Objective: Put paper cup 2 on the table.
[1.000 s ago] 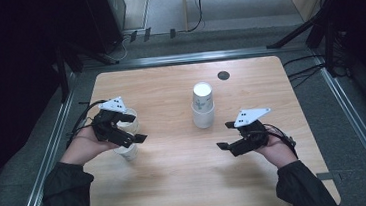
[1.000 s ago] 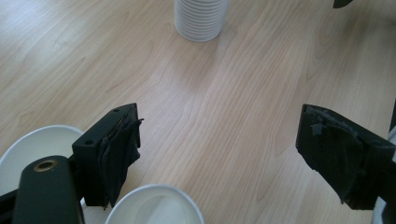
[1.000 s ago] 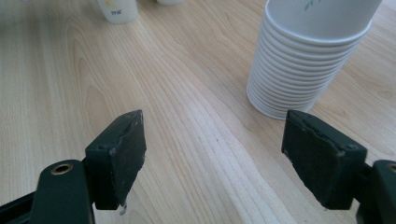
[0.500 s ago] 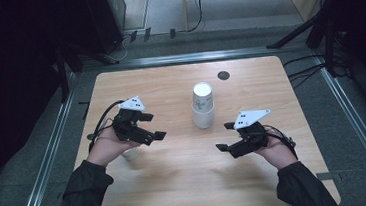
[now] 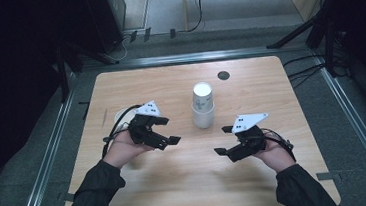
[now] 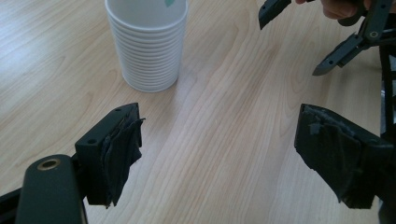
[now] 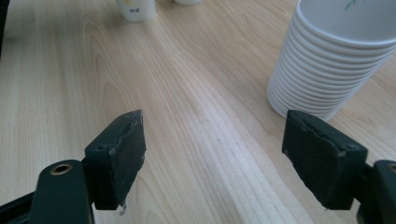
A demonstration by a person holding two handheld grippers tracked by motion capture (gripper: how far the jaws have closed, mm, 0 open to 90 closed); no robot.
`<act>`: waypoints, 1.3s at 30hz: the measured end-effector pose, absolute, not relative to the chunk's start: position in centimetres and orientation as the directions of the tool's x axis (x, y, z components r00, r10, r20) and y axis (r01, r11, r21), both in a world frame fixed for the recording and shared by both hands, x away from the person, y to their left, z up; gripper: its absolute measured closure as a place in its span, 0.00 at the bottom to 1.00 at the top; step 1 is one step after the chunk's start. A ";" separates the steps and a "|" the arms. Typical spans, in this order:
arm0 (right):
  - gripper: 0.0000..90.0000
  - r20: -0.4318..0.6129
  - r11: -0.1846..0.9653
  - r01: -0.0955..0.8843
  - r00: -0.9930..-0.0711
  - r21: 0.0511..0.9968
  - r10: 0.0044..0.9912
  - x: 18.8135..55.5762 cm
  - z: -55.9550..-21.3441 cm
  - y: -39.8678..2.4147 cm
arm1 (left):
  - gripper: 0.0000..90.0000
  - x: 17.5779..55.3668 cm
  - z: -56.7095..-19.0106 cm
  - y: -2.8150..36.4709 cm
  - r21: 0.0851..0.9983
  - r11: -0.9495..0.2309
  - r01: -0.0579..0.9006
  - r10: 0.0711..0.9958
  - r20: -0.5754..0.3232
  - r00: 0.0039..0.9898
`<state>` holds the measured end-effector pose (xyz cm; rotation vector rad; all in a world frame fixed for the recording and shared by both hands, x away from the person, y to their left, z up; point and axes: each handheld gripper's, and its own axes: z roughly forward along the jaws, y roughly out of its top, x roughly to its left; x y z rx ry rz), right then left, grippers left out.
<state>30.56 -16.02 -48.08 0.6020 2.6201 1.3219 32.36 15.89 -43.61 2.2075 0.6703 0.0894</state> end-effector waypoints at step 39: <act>0.25 0.066 0.527 0.298 -0.908 0.796 0.413 29.2 -48.3 -15.8 | 0.25 30.6 -46.8 10.8 0.681 -0.610 0.405 0.420 -0.155 0.894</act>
